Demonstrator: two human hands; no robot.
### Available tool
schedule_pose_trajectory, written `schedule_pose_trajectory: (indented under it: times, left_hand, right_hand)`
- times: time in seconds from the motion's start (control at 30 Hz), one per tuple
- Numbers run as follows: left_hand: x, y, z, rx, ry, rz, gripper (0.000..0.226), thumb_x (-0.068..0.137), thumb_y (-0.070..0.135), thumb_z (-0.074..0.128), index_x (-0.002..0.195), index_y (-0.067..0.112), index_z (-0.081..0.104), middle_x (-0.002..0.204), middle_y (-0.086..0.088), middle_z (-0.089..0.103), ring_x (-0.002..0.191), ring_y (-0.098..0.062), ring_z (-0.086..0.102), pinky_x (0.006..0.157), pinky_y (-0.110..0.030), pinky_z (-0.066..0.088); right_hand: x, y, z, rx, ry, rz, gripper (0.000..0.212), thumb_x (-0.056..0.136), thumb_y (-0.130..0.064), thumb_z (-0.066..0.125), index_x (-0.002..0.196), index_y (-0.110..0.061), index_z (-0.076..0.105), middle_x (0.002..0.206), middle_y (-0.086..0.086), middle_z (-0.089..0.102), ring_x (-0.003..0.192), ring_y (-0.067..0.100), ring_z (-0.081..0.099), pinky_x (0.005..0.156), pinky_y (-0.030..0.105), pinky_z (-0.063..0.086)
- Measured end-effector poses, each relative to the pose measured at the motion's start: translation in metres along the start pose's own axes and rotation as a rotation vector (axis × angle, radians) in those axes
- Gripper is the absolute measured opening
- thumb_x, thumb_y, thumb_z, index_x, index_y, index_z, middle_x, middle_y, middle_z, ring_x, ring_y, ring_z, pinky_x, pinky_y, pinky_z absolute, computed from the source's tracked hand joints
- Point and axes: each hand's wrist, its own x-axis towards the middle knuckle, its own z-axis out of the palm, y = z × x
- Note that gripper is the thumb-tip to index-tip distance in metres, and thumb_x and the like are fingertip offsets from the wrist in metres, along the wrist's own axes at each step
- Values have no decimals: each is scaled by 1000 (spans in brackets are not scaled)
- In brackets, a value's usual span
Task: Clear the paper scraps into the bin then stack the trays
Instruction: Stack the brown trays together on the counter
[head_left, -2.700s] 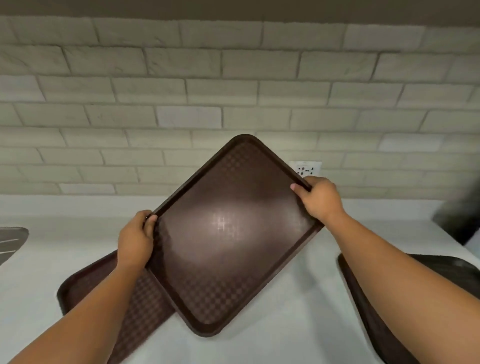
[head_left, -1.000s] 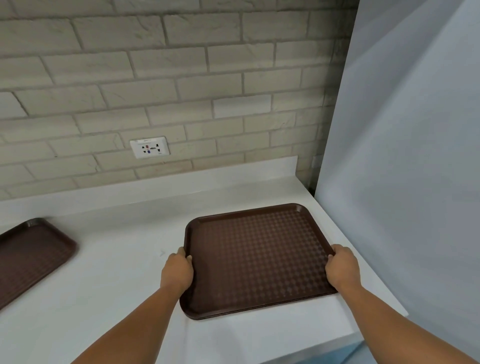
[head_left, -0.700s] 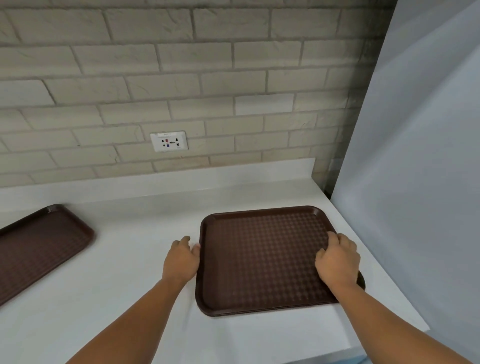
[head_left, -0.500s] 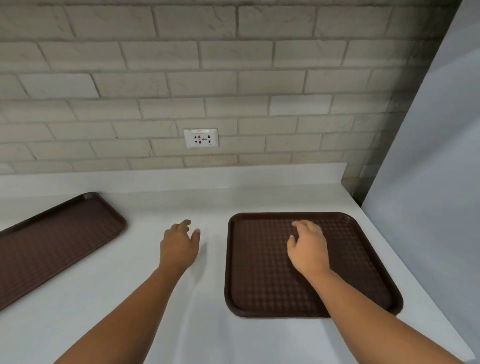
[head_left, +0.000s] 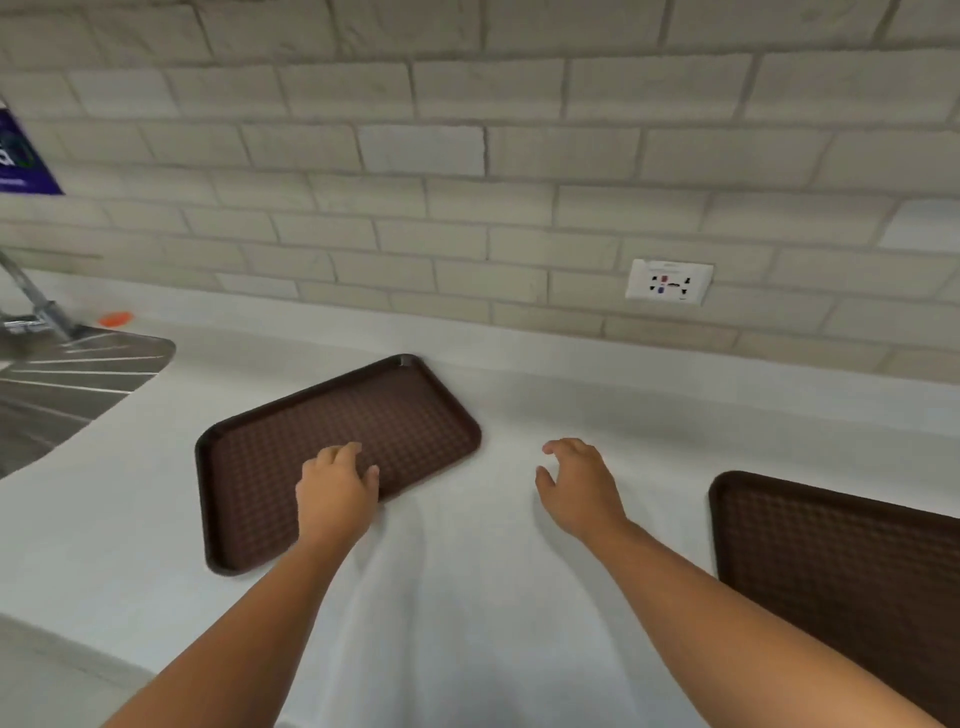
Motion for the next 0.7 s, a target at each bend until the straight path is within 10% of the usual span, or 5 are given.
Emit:
schedule_pose_trajectory:
  times: [0.33,0.7]
  left_hand:
    - [44,-151,-23,149,-28,-324,44,97,33,50,135,12,46,144,-13,45,126,-35,44,102,-49,45]
    - [66,-190,-14,-17,-80,-495,23,101,18,35,119,10,46,113,-9,50,83,-25,58,75,-40,55]
  right_hand:
    - [75,-71,94,-65,-147,108,33,92,-35,57,115,-10,60,111,8,61,107,29,59,84,35,50]
    - [130,-95,129,-232,-163,284,21,90,-5,51,110,-3,58,118,15,51,93,31,59,80,34,50]
